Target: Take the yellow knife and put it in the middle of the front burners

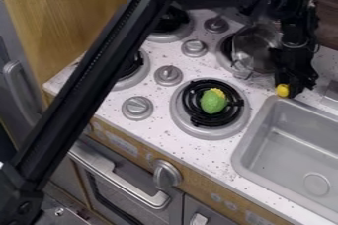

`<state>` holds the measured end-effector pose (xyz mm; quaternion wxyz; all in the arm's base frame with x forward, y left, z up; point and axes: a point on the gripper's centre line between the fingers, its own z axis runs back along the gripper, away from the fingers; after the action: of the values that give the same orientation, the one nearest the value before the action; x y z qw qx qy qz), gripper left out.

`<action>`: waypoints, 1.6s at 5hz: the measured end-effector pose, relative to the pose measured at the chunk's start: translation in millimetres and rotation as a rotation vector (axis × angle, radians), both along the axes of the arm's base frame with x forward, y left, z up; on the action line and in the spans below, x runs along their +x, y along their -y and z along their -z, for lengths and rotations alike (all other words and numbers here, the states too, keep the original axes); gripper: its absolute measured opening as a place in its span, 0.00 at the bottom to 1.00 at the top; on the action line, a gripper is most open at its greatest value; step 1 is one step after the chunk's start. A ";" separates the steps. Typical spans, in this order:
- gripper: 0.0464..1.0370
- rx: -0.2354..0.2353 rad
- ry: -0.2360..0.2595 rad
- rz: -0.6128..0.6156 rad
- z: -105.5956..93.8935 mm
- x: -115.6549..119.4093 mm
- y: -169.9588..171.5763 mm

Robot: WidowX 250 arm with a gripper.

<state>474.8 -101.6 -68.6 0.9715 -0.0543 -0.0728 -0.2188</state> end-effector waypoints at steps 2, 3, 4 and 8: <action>0.33 0.015 -0.066 -0.155 -66.5 -17.0 -19.0; 0.33 -0.024 -0.076 -0.306 -79.4 -32.3 -67.1; 0.33 0.013 -0.074 -0.471 -86.3 -45.3 -130.1; 0.33 0.171 -0.182 -0.628 -27.5 -84.7 -212.3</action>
<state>390.0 110.7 -41.1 0.9951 0.0331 0.0199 0.0914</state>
